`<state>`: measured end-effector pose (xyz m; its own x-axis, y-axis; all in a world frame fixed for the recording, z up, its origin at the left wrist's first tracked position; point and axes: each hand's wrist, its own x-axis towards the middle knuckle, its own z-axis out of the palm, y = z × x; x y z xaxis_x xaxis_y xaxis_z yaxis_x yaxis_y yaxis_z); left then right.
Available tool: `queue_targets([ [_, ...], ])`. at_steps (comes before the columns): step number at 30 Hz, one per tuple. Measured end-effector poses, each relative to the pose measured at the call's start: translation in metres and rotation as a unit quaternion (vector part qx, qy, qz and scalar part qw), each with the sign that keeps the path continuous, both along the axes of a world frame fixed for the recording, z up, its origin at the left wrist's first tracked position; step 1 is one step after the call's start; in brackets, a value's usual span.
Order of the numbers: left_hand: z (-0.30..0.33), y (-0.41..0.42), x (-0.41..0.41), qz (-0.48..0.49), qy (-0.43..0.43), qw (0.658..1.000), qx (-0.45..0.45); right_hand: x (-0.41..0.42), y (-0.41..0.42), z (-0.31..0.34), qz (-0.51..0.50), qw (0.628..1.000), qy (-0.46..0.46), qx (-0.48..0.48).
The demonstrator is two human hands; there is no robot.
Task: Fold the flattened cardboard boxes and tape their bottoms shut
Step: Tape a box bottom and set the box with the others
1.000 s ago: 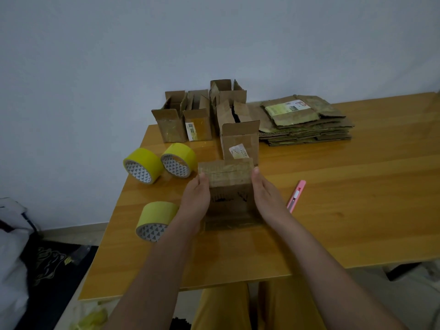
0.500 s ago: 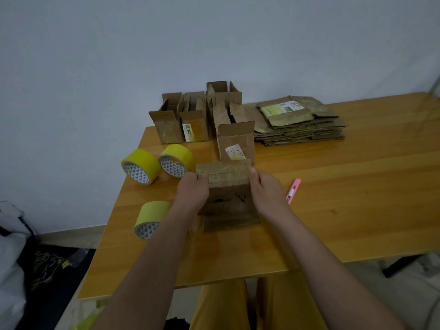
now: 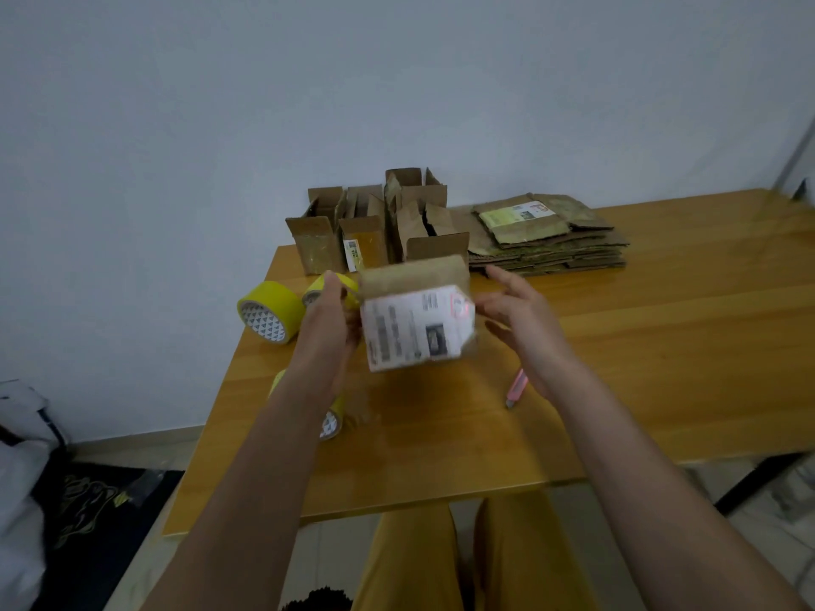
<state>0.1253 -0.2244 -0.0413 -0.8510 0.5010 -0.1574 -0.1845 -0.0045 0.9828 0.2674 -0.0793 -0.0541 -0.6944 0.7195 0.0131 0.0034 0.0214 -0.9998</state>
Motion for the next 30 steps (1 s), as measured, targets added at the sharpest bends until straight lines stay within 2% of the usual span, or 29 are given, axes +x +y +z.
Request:
queue_targets([
  [3, -0.012, -0.001, 0.005, -0.029, -0.019, 0.996, -0.081, 0.0, -0.005, -0.015, 0.004, 0.997, -0.077, 0.011],
  [5, -0.016, -0.002, 0.009, -0.039, -0.011, 0.994, -0.097, 0.001, -0.007, -0.022, 0.001, 0.994, -0.108, 0.03],
  [9, -0.011, -0.005, 0.012, -0.038, -0.007, 0.998, -0.042, 0.001, -0.006, -0.023, -0.013, 0.996, -0.069, 0.059],
  [14, -0.011, -0.006, 0.009, -0.059, 0.046, 0.988, -0.133, 0.001, -0.005, -0.023, 0.005, 0.99, -0.086, 0.115],
  [17, -0.014, -0.007, 0.01, -0.043, 0.102, 0.991, -0.081, 0.0, -0.003, -0.027, 0.02, 0.987, -0.088, 0.131],
  [19, -0.019, -0.006, 0.011, -0.073, 0.172, 0.978, -0.097, -0.002, -0.003, -0.027, 0.053, 0.981, -0.107, 0.151],
  [23, -0.022, -0.002, 0.007, -0.123, 0.253, 0.943, -0.178, -0.01, 0.004, -0.024, 0.097, 0.948, -0.174, 0.248],
  [27, -0.021, -0.006, 0.001, -0.135, 0.32, 0.922, -0.171, -0.017, 0.011, -0.022, 0.129, 0.905, -0.235, 0.331],
  [30, -0.022, -0.006, -0.003, -0.125, 0.353, 0.91, -0.178, -0.017, 0.01, -0.022, 0.116, 0.906, -0.208, 0.349],
])
